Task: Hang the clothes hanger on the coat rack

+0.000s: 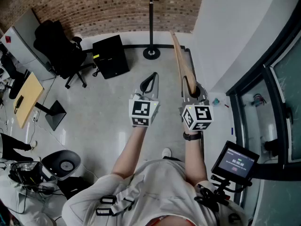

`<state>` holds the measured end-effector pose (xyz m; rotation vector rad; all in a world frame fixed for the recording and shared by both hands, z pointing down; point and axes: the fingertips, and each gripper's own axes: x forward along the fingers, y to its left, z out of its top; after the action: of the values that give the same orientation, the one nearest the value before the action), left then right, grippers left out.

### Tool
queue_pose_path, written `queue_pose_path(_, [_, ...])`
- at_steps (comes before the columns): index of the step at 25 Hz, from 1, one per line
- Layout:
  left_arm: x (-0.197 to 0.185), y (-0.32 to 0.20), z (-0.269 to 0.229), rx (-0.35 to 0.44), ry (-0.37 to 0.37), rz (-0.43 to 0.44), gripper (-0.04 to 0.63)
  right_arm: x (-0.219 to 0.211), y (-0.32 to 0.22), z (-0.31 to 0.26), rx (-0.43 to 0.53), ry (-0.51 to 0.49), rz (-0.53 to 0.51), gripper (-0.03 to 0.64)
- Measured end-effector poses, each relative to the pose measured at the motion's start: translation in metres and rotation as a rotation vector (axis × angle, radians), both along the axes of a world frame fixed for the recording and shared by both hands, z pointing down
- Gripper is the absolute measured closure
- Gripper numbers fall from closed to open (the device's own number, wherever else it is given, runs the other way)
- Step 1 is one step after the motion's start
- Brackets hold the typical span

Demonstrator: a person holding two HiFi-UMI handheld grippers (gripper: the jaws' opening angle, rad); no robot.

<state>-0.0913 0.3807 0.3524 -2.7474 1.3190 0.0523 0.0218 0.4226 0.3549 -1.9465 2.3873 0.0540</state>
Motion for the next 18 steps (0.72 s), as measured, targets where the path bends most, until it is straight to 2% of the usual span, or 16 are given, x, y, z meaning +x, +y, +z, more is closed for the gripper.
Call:
queue_pose_path(3, [-0.003,0.004,-0.006,-0.011,0.055,-0.016,0.595,0.003,0.005,-0.008,0.020,0.044,0.016,0.612])
queue_pose_path(6, [0.016,-0.012,-0.007,-0.037,0.052,-0.050,0.595,0.023,-0.014,-0.008,0.018,0.064,0.008,0.612])
queue_pose_path(10, [0.058,-0.051,0.004,-0.065,0.012,-0.122,0.597,0.069,-0.054,0.005,-0.028,0.004,-0.029,0.612])
queue_pose_path(14, [0.063,-0.072,0.023,-0.084,-0.002,-0.159,0.597,0.083,-0.078,0.029,-0.144,-0.125,-0.055,0.612])
queue_pose_path(18, [0.056,-0.112,0.034,-0.091,-0.001,-0.168,0.597,0.084,-0.115,0.034,-0.146,-0.095,-0.044,0.612])
